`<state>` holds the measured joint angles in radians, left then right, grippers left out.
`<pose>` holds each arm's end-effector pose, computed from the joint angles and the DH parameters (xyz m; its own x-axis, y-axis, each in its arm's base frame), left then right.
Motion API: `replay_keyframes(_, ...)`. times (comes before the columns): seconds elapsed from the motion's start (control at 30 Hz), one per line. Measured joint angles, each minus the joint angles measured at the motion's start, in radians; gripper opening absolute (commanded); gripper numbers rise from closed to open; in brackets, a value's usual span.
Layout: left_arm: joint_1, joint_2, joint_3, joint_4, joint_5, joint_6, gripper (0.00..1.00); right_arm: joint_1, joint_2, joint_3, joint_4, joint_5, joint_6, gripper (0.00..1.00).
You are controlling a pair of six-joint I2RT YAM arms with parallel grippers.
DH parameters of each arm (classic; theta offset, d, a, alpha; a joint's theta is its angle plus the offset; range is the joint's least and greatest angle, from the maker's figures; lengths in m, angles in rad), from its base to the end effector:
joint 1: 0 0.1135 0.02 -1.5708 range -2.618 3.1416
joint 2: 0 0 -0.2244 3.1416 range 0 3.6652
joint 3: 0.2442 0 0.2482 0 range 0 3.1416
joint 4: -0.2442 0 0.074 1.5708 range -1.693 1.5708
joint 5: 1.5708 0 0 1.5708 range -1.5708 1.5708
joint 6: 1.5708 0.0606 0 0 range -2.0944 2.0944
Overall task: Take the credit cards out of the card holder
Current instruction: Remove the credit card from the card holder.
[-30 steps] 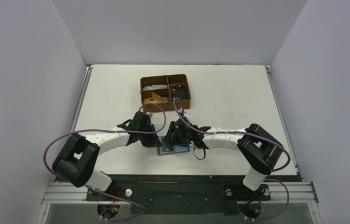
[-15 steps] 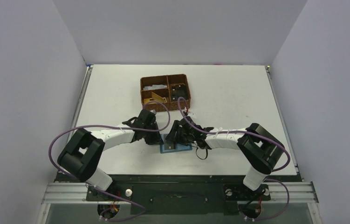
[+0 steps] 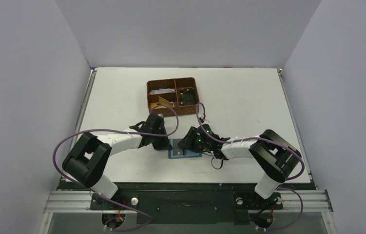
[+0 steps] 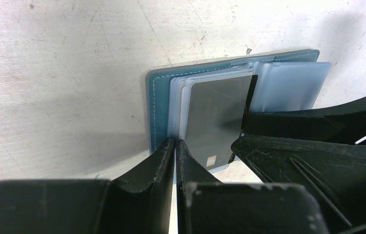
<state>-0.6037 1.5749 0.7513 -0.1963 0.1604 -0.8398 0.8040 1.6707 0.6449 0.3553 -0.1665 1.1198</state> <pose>0.2404 -0.1775 0.0880 -0.9368 -0.2468 -0.2481 -0.1021 0.8710 -0.4806 0.2171 0.2398 0.0788 -0.9082 0.3366 -0.2488 0.0392 0.6602 0.7501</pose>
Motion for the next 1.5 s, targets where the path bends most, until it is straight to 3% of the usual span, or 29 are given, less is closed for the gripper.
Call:
replay_keyframes(0.83,0.000,0.005,-0.001,0.014,-0.002,-0.016,0.03,-0.040,0.002,-0.114,0.161,-0.052,0.083,0.01)
replay_keyframes(1.5,-0.003,-0.013,-0.030,0.041,-0.022,-0.055,0.00,-0.039,-0.020,-0.095,0.085,-0.037,0.025,0.00)
